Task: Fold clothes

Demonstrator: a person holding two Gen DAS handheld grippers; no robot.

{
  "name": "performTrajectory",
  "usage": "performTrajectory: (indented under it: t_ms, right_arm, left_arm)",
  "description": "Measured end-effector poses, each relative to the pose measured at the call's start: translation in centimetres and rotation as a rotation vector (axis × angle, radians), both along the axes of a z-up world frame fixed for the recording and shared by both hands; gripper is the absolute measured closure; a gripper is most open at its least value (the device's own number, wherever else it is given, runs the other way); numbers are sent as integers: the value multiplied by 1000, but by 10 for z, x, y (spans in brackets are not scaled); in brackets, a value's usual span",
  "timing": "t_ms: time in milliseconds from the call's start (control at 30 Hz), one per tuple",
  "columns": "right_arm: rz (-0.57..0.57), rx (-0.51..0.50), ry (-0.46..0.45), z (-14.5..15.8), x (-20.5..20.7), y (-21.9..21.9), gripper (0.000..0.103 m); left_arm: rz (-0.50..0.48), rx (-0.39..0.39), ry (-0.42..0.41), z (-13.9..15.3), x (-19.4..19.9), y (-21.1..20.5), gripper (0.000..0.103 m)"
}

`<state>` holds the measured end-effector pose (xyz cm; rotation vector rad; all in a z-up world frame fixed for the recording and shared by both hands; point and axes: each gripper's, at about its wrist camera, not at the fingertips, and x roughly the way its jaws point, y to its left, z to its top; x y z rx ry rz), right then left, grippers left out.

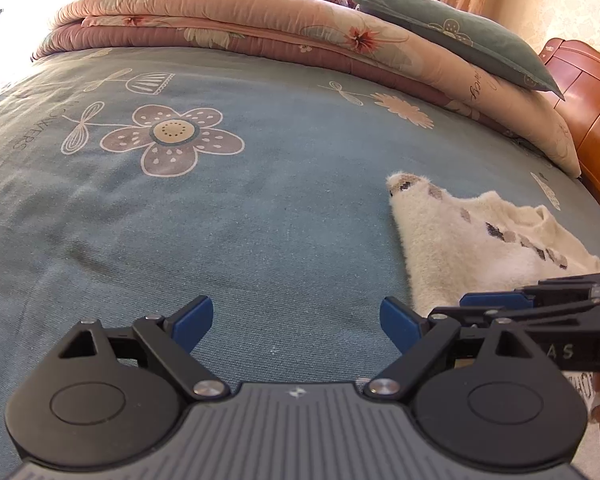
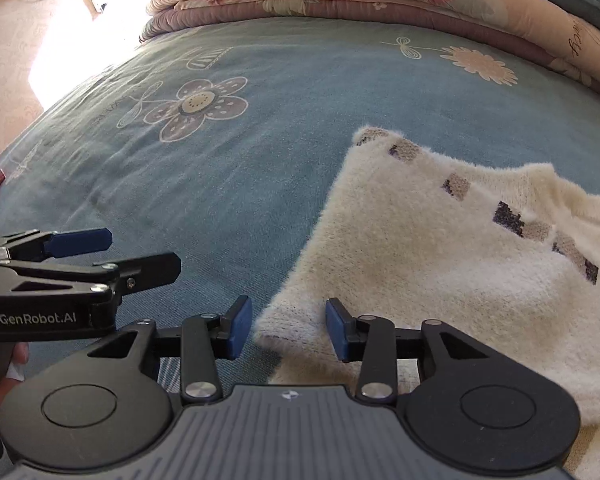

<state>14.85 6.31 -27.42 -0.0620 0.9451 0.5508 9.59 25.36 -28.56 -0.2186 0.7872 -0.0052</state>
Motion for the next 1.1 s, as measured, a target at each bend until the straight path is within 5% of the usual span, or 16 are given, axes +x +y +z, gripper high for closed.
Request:
performTrajectory:
  t_ms: [133,233,400,633,833,1100]
  right_arm:
    - [-110,-27,-105,14,24,-10,70]
    - [-143,-61,-78,1,48,-9,77]
    - [-150,-56,-47,-27,57,-5,74]
    - [-163,-2,-100,-2,64,-9,74]
    - [-182,-64,-56,-29,88,9,73]
    - [-226,10,-100,-9,94,-3,73]
  left_arm:
    - [9,0,3,0,0,1,12]
    - [4,16,11,-2,2,-2,12]
    - [-1,17,9,-1,3,-3,12]
    - [1,23,10,-1,2,-4,12]
    - [2,29,19,-3,4,-5,12]
    - [-13,39,24,-4,5,-9,12]
